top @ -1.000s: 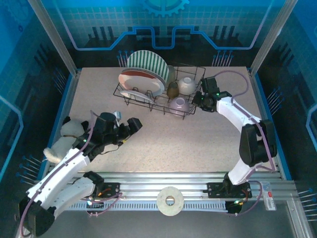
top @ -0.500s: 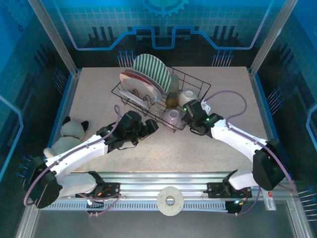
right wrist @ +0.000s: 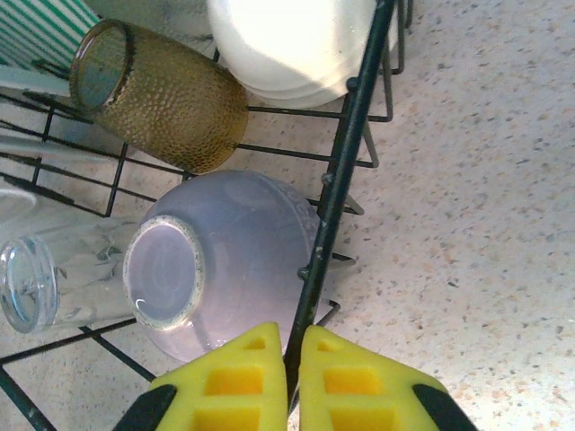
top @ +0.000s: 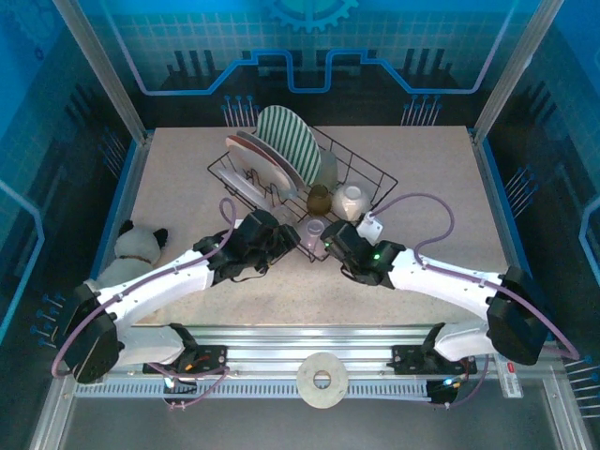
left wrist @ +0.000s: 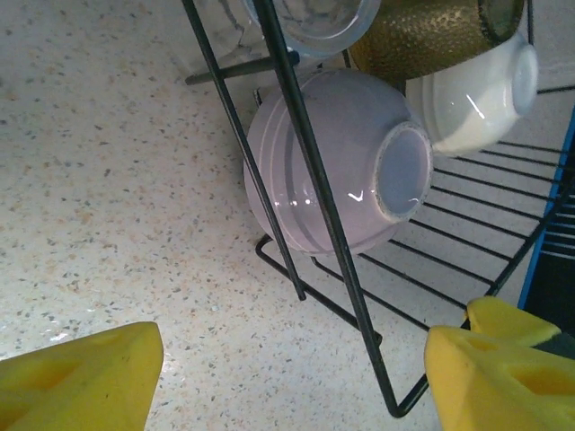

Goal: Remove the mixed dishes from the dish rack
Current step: Rotate the dish rack at the center of the table.

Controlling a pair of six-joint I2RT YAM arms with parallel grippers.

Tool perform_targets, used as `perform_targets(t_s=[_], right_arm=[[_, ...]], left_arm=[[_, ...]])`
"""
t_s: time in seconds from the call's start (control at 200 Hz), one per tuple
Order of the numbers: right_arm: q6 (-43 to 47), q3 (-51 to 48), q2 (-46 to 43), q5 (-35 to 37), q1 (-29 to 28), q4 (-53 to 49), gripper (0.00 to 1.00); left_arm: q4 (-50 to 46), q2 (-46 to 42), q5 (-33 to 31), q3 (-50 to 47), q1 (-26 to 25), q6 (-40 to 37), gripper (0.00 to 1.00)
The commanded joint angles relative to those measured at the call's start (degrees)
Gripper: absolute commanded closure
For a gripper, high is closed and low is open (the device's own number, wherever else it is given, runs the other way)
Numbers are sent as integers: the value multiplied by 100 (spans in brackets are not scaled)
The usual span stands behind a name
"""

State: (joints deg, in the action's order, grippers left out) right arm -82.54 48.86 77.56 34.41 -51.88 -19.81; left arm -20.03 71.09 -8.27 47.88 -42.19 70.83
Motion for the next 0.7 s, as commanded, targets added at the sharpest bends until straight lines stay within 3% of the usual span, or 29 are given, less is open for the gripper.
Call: perform_targets(t_s=[0.0,0.06,0.27,0.48,0.696], right_arm=[[10,3,356,-595,-327,-305,87],[190,17,314,-510,-331,-315,80],[1310,341,85,-326,-213,-711,31],[2776,595,-386,-452,32,-1123,1],[4358,1010,-741,-1141,581,-1779,0]], left_arm=[[-339,68,-252,199,-46,264,25],[-403,88,-289,240,-47,265,26],[-633,267,-364,410,-36,326,29],[-798,572,-380,801,-37,204,30],[-890,965,-384,1162,-29,239,38]])
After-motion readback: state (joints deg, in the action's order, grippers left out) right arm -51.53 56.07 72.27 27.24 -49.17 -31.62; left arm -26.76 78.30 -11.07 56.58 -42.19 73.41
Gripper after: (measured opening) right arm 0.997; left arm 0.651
